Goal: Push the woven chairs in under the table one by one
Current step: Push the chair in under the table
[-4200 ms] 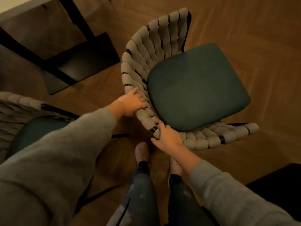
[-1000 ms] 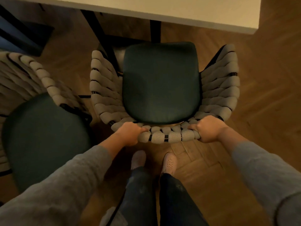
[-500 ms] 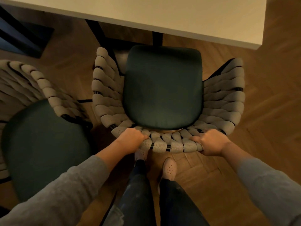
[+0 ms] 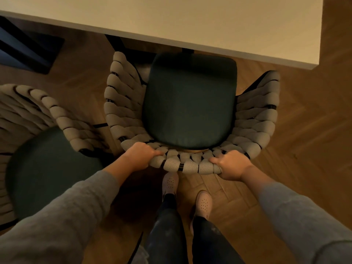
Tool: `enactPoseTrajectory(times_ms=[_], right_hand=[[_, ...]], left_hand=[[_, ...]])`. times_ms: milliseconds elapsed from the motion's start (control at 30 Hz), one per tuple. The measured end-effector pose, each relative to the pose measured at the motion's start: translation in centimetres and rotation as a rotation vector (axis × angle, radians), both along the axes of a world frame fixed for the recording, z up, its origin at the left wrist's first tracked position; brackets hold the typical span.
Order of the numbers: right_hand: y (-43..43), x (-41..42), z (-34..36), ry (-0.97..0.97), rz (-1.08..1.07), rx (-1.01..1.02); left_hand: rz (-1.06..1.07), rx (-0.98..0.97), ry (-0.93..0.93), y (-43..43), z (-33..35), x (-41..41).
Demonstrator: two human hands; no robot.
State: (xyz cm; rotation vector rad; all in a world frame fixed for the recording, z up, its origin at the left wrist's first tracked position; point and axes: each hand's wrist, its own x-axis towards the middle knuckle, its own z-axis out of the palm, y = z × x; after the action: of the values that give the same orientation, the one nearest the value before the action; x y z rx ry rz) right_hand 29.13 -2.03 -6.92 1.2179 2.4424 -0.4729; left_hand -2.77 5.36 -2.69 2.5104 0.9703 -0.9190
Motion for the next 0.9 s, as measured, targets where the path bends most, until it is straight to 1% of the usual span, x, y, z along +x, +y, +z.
enactPoseTrajectory(times_ms=[367, 500, 600, 900], right_hand=[[6.3, -1.4, 0.4, -0.008, -0.020, 0.043], [7.8, -1.6, 0.5, -0.005, -0.027, 0.054], [8.3, -2.0, 0.3, 0.004, -0.026, 0.066], [8.4, -3.4, 0.1, -0.072, -0.036, 0.027]], left_hand=[[-0.004, 0.045, -0.028, 6.5, 0.0, -1.4], [-0.003, 0.032, -0.029, 8.4, -0.1, -1.6], [-0.016, 0.004, -0.034, 9.1, -0.4, -2.0], [-0.028, -0.017, -0.028, 9.7, -1.2, -3.5]])
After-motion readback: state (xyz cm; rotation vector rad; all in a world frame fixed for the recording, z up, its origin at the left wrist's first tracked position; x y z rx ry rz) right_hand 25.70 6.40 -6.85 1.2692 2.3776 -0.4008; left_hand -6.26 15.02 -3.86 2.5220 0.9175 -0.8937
